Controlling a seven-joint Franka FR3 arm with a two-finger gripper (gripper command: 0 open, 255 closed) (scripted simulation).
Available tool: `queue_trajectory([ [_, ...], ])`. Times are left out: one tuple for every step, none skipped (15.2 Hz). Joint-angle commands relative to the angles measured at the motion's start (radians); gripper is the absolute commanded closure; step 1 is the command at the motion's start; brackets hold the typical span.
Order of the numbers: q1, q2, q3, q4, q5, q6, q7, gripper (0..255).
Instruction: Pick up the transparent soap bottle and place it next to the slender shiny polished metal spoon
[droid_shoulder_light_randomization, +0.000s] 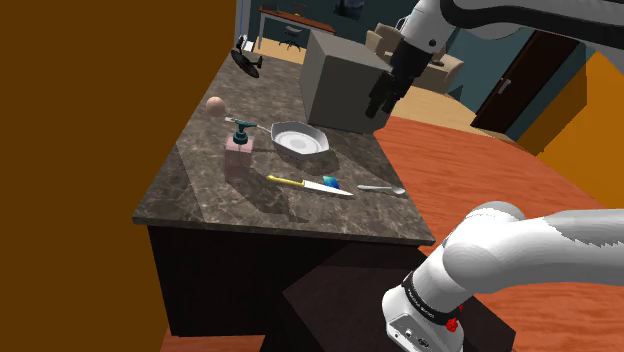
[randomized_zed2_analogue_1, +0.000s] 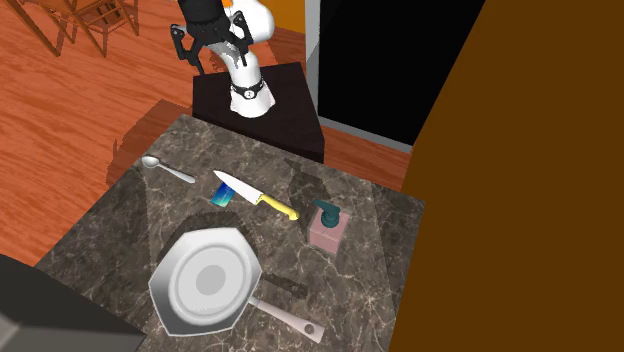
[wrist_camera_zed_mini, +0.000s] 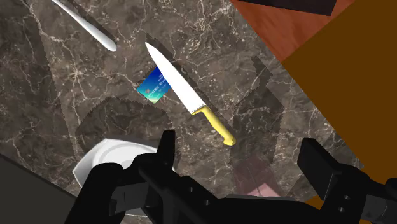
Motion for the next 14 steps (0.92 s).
queue_trajectory([
  [0.000,0.000,0.000,0.000,0.000,0.000,0.000,0],
  [0.007,0.036,0.005,0.011,0.005,0.022,0.000,0],
  [0.015,0.073,0.010,0.023,0.010,0.043,0.000,0],
  [0.022,0.110,0.015,0.037,0.014,0.064,-0.001,0],
  [0.028,0.148,0.020,0.051,0.019,0.083,-0.001,0],
  [0.035,0.185,0.025,0.067,0.023,0.101,-0.002,0],
  [0.041,0.223,0.029,0.084,0.027,0.119,-0.002,0],
  [0.047,0.261,0.034,0.102,0.031,0.135,-0.003,0],
  [0.053,0.299,0.039,0.122,0.034,0.150,-0.004,0],
  [0.059,0.336,0.044,0.142,0.037,0.164,-0.004,0],
  [0.065,0.374,0.049,0.164,0.040,0.177,-0.005,0],
  [0.070,0.412,0.054,0.186,0.043,0.189,-0.006,0],
  [0.075,0.450,0.059,0.210,0.045,0.200,-0.006,0],
  [0.080,0.488,0.064,0.235,0.047,0.210,-0.007,0],
])
